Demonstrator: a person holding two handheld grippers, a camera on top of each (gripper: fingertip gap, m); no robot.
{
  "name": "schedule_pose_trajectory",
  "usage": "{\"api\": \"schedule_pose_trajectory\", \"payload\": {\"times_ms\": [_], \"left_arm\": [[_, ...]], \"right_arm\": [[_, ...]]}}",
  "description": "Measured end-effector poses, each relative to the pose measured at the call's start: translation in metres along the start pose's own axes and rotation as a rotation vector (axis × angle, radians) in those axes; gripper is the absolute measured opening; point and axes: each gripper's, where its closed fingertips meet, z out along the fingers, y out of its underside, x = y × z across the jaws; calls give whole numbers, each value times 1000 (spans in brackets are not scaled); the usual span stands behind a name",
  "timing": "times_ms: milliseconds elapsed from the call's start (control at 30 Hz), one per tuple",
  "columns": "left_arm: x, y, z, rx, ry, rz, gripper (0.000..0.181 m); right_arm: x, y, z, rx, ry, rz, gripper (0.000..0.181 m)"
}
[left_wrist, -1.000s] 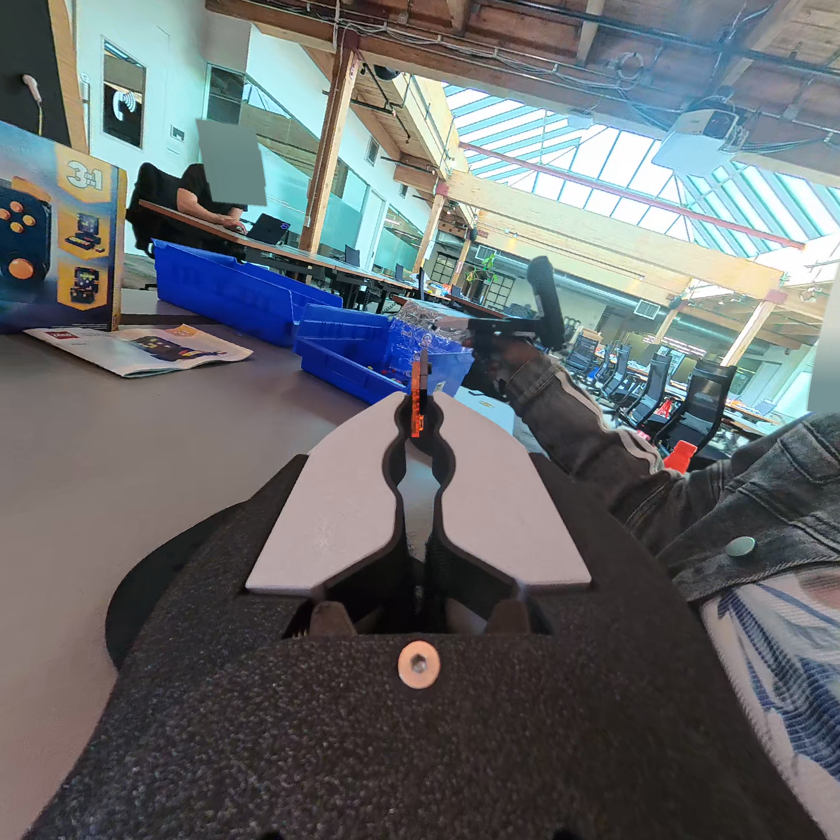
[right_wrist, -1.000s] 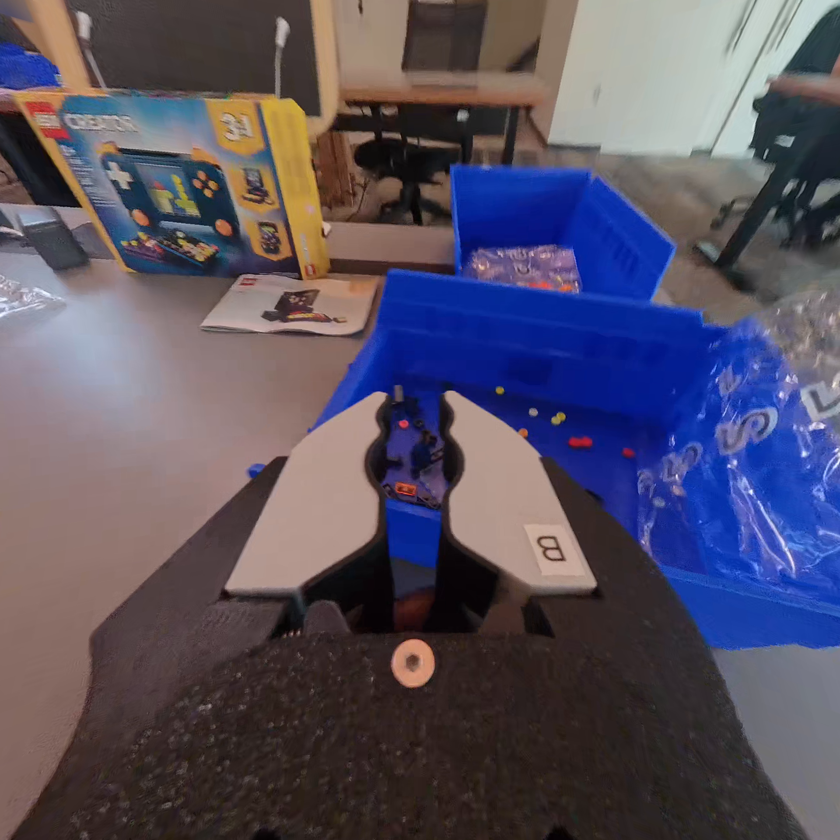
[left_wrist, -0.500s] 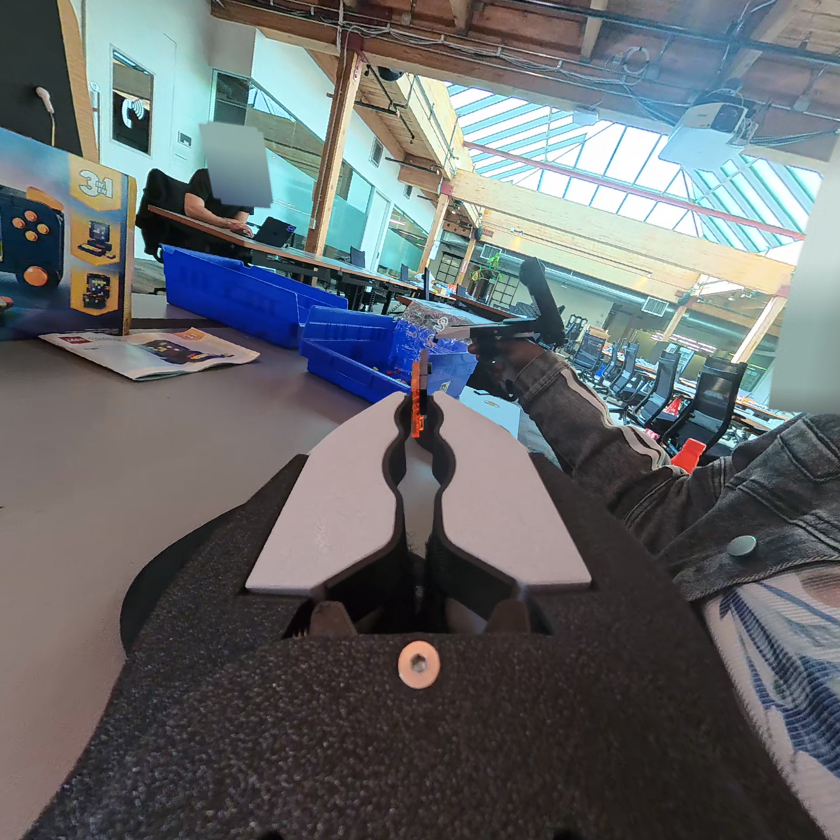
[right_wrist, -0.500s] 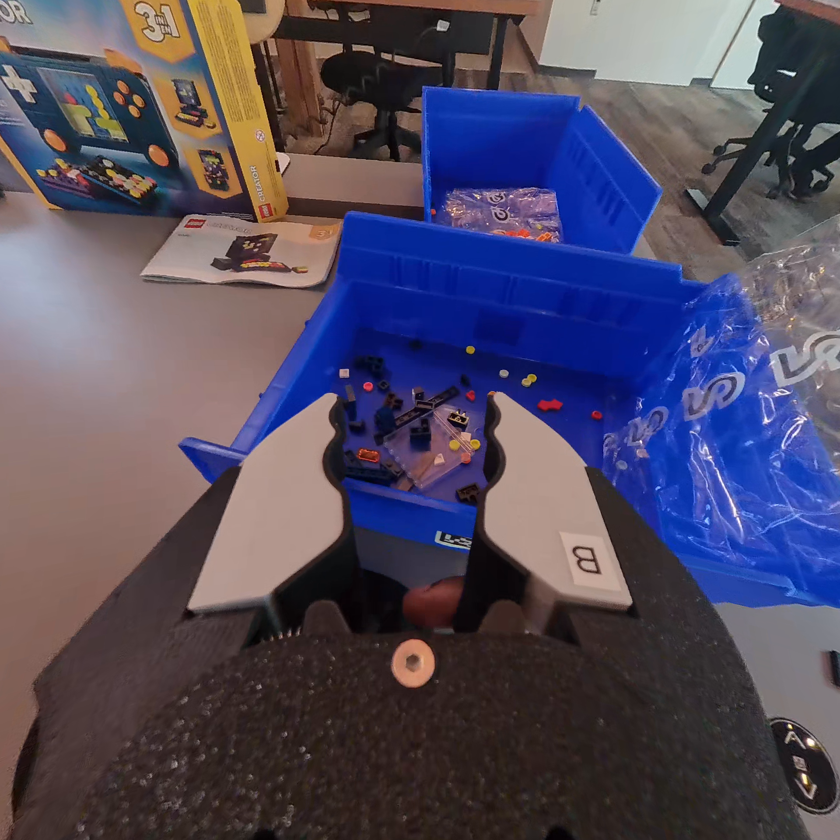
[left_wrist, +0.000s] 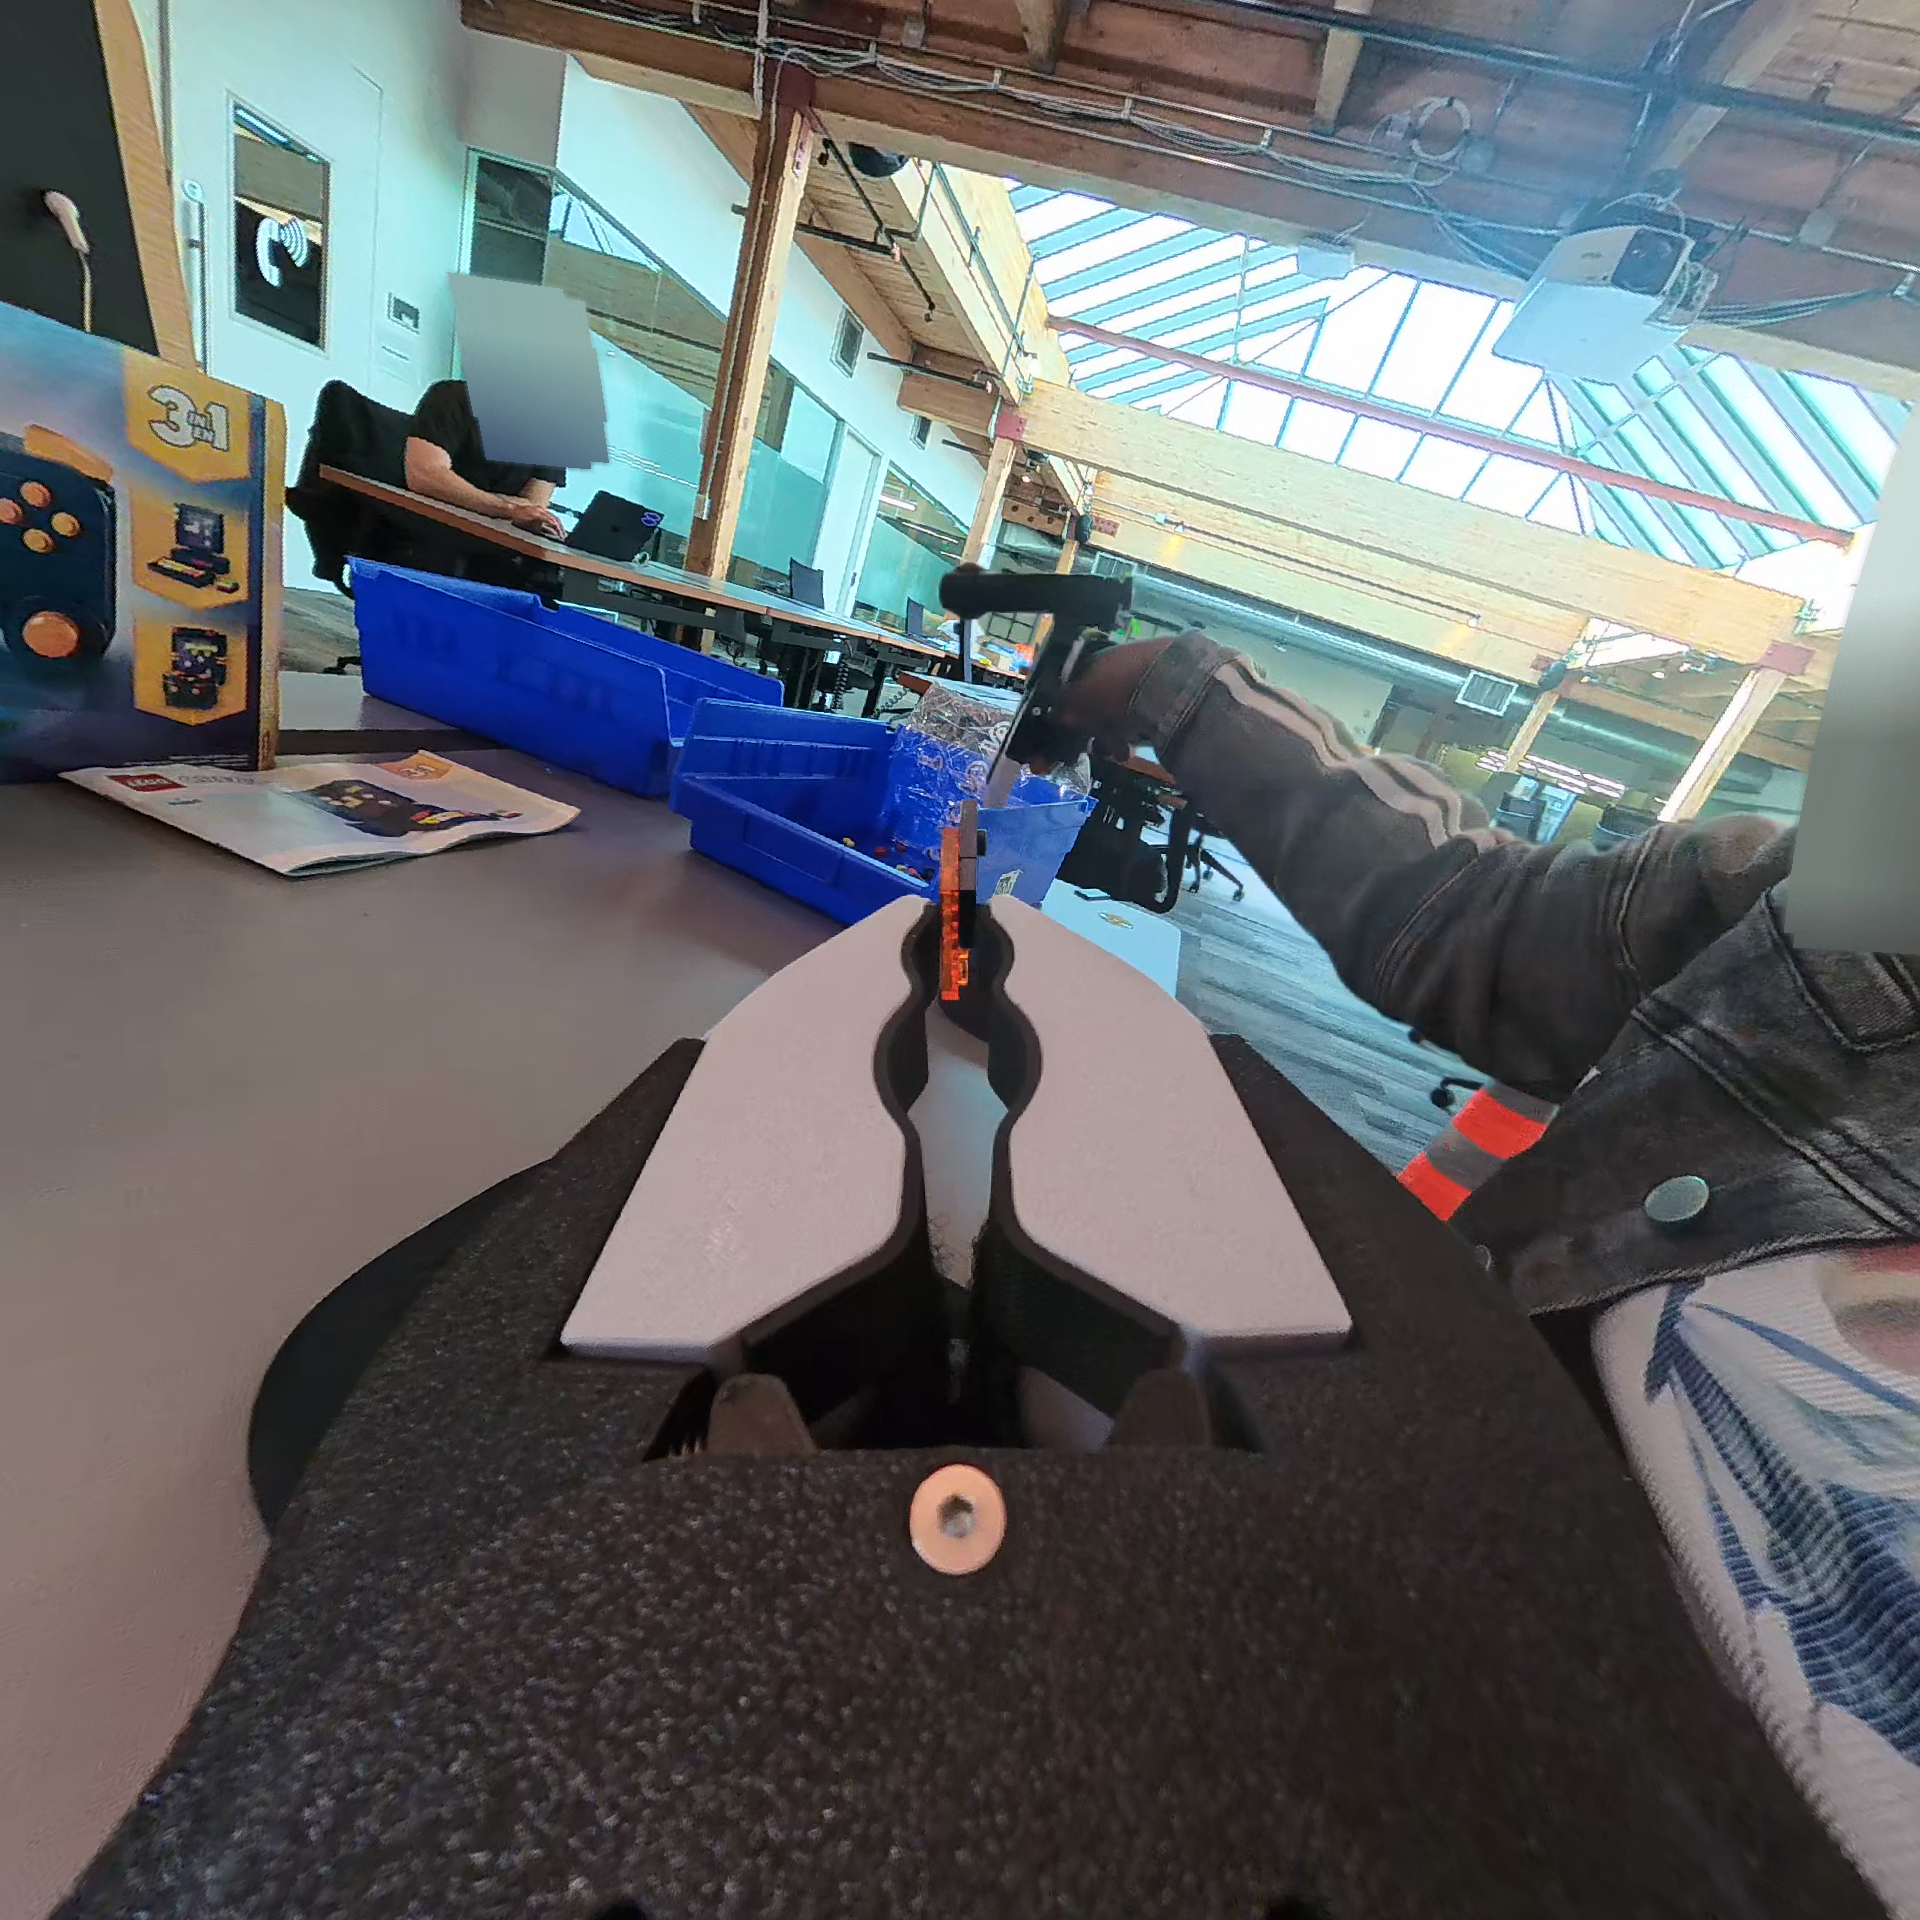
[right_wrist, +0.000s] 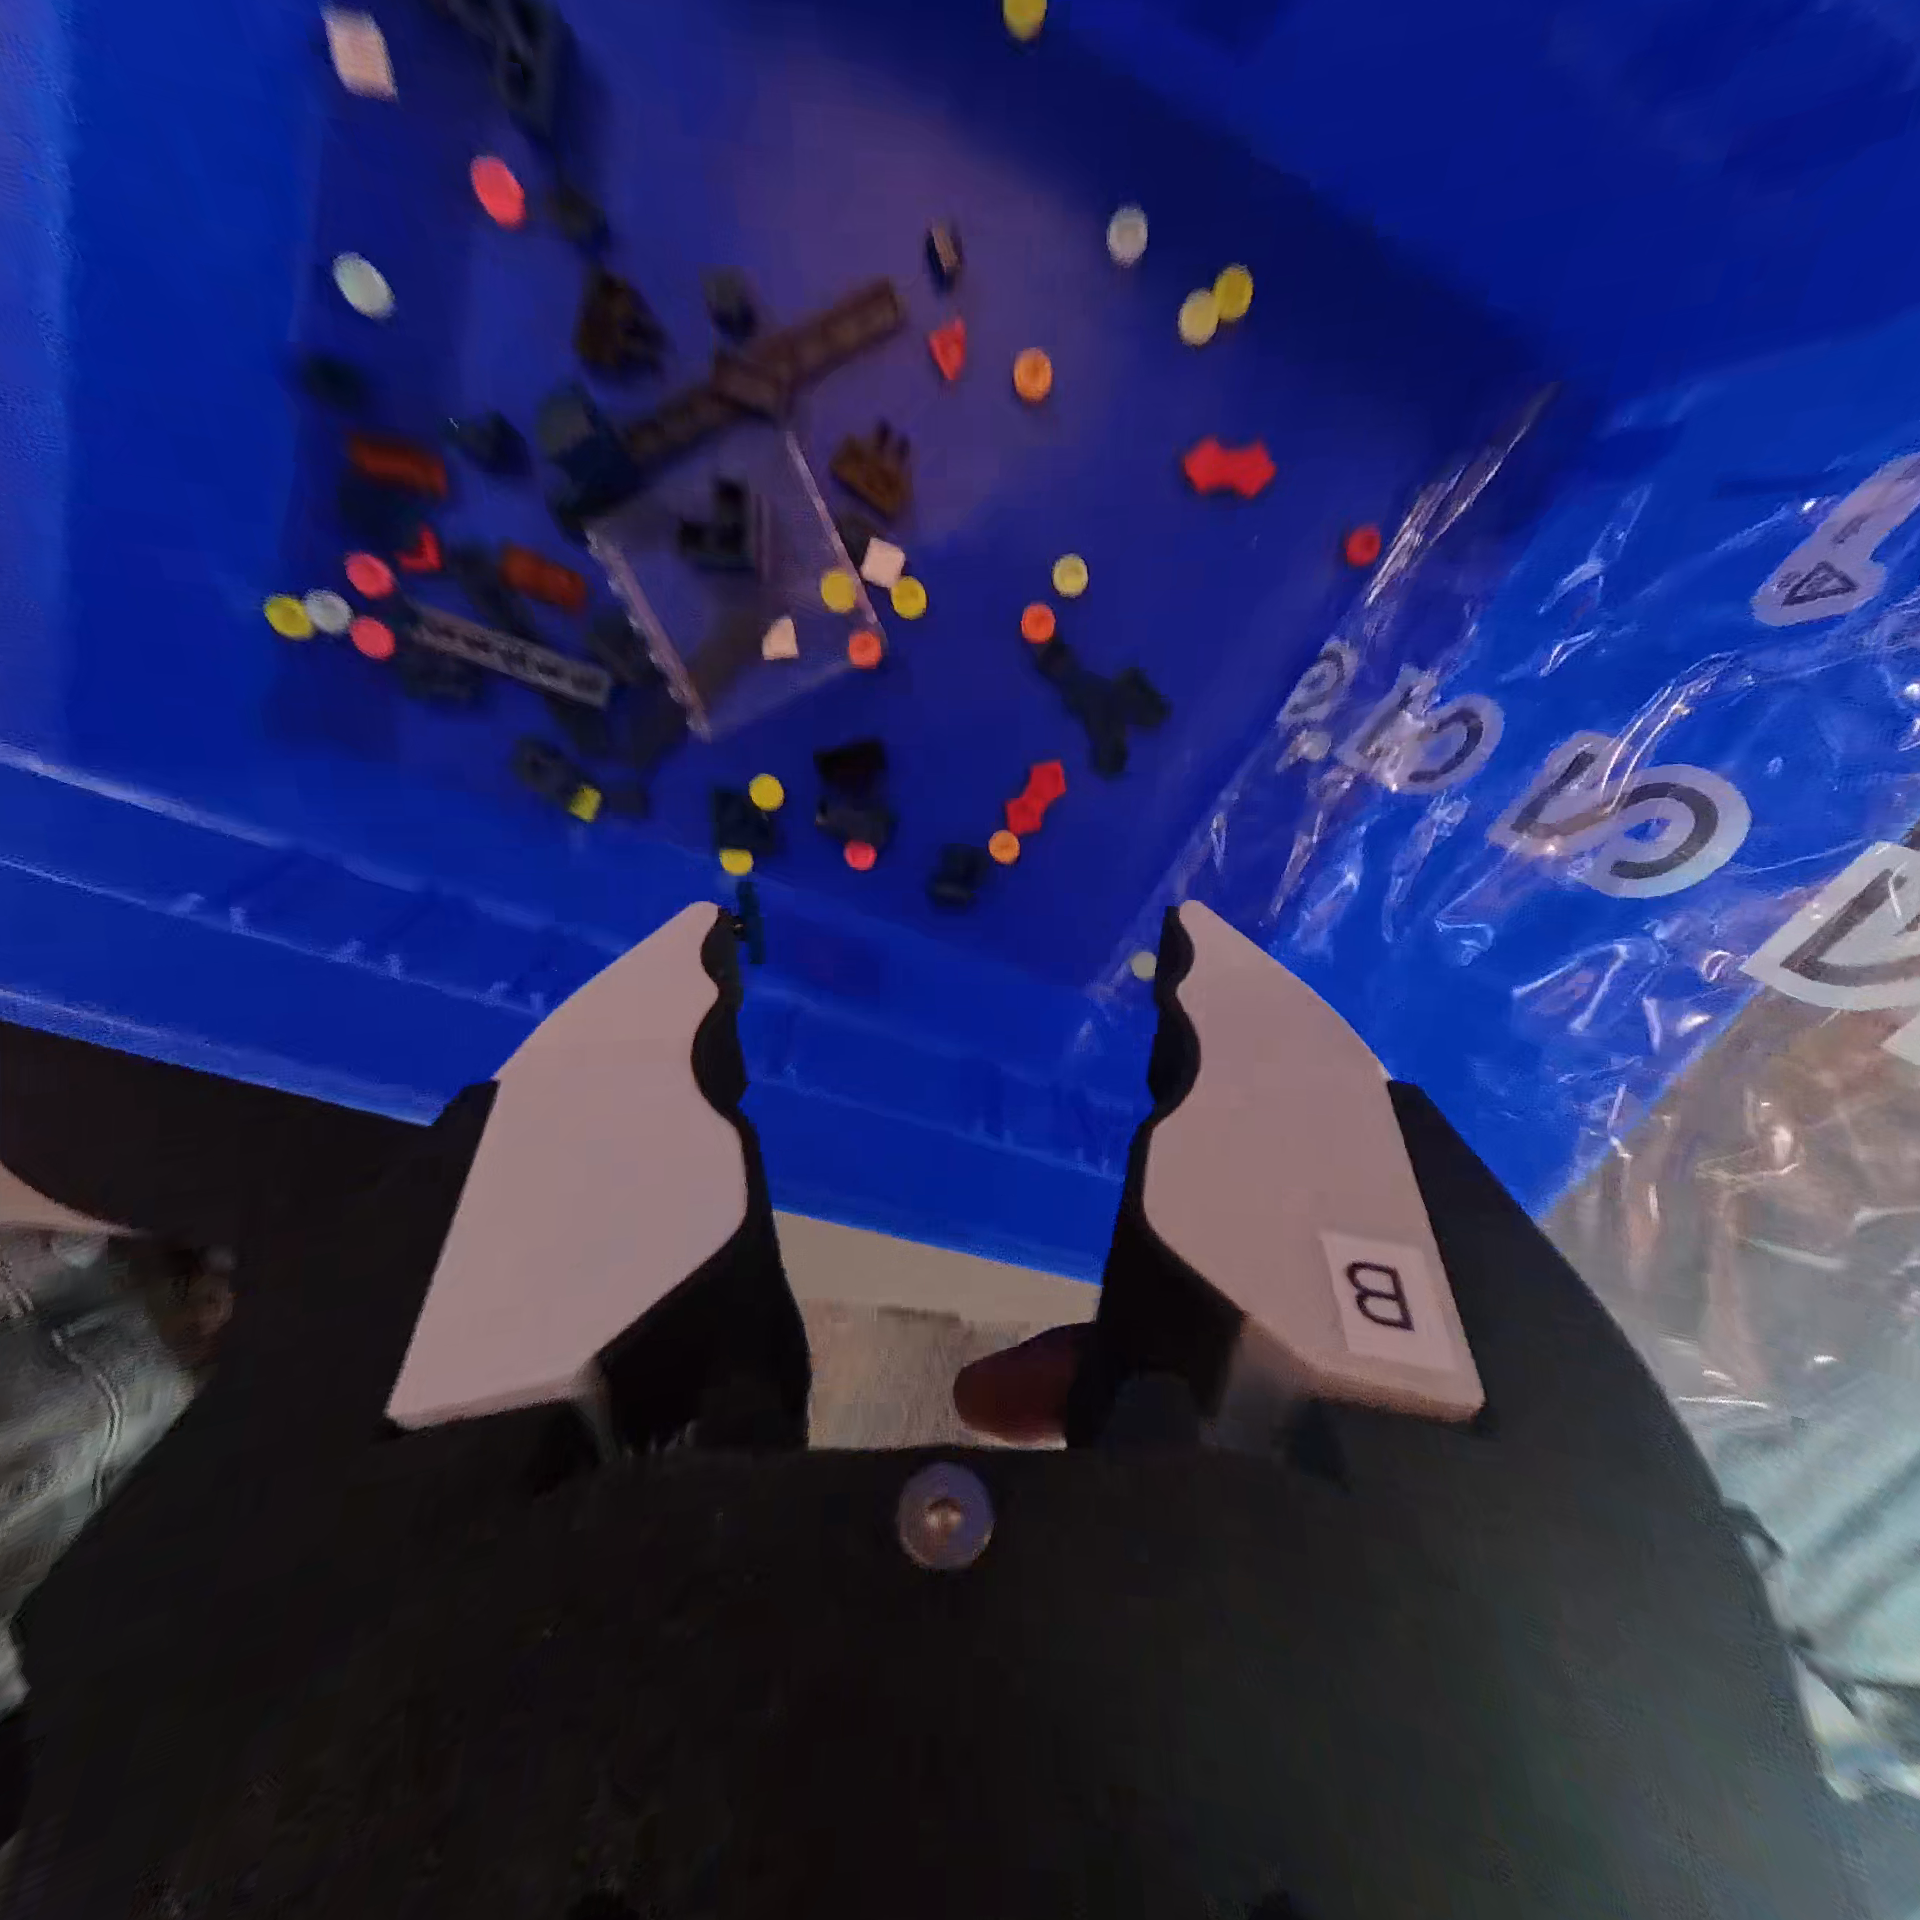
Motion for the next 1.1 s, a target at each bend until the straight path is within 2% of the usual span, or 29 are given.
{"api": "schedule_pose_trajectory", "payload": {"times_ms": [167, 267, 333, 467, 600, 633, 700, 767, 833, 900, 933, 967, 1033, 1100], "left_arm": [[-4, 0, -4, 11, -11, -18, 5], [-3, -1, -4, 10, -9, -14, 5], [-3, -1, -4, 4, -13, -1, 5], [-4, 1, -3, -5, -13, 1, 5], [-3, 3, -2, -6, -4, -12, 5], [-3, 3, -2, -7, -4, -9, 5], [-3, 5, -1, -18, -7, 4, 5], [-1, 9, 0, -45, 2, 24, 5], [3, 16, 3, -84, 31, 39, 5], [9, 21, 6, -111, 58, 48, 5], [12, 23, 8, -121, 73, 52, 5], [15, 25, 9, -131, 87, 57, 5], [22, 28, 12, -149, 115, 70, 5], [27, 29, 12, -159, 130, 83, 5]], "right_arm": [[11, 24, 6, -264, 23, -50, 82], [13, 28, 3, -315, 14, -52, 80], [11, 22, -4, -281, 3, -47, 81], [2, 1, -20, -118, -44, -37, 82], [1, 5, -24, -103, -53, -39, 86], [3, 4, -24, -91, -46, -40, 84], [-8, -12, -28, 26, -77, -69, 64], [-54, -48, -46, 324, -211, -182, 49], [-133, -72, -84, 675, -417, -354, 48], [-218, -68, -123, 964, -638, -500, 39], [-258, -59, -137, 1053, -750, -552, 35], [-296, -48, -145, 1104, -859, -596, 30], [-362, -26, -148, 1101, -1023, -678, 27], [-408, -12, -139, 1072, -1078, -752, 27]]}}
